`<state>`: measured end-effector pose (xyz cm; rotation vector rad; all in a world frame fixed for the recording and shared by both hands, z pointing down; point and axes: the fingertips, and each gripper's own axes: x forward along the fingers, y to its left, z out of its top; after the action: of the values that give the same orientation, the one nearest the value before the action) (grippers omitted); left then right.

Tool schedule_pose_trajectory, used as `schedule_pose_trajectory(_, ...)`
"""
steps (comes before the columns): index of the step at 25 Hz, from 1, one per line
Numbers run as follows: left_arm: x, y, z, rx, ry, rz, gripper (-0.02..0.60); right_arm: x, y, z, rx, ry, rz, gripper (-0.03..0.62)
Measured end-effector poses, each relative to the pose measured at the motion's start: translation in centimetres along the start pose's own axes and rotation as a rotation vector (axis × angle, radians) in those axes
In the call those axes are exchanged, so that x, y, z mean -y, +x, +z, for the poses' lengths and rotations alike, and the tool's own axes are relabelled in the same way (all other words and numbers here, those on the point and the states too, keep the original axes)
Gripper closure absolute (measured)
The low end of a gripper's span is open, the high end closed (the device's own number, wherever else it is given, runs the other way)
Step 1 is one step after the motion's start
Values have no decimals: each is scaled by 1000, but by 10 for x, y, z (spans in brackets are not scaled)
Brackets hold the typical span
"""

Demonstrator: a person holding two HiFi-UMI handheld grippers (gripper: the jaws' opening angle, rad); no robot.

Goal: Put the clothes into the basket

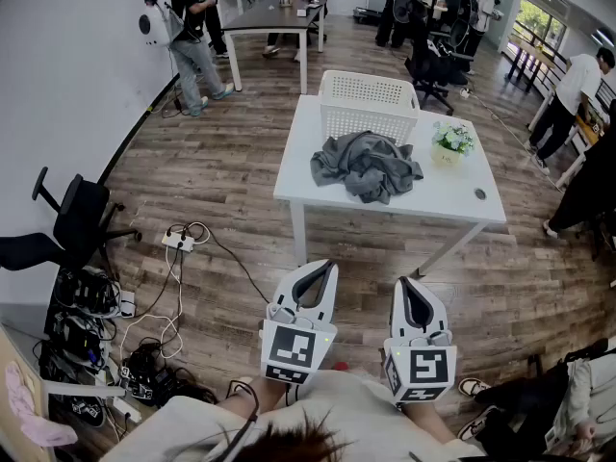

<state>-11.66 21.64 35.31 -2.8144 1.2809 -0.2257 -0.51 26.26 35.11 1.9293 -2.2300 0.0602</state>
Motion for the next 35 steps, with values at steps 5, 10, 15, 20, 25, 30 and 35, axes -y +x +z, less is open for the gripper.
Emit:
schedule_pose_trajectory(5,-4,-2,3,9,-11,-4,569,-3,0,5,9,5,-19,579)
schedule_pose_trajectory(10,-8,-6,0,13,-28,-11,569,-11,-6,4,-2,-10,-28,579)
schedule_pose_trajectory(15,-13,-8,3,23,-37,-9,569,-10,-8,9,11,-15,-54,579)
schedule_pose_trajectory(20,-27,0,3,30,-49,6,569,-6,1,9,17,-9,-61,579)
schedule_pose_trajectory(25,-41,19,-1,33,-47,24,569,2,24,7,29,-8,-48,579)
schedule_pose_trajectory(30,-56,49,-3,26,-41,40,569,16,56,7,32,-1,-31,579)
schedule_pose_trajectory(35,-64,82,1,50,-47,18,569,35,86,6,24,4,-28,579)
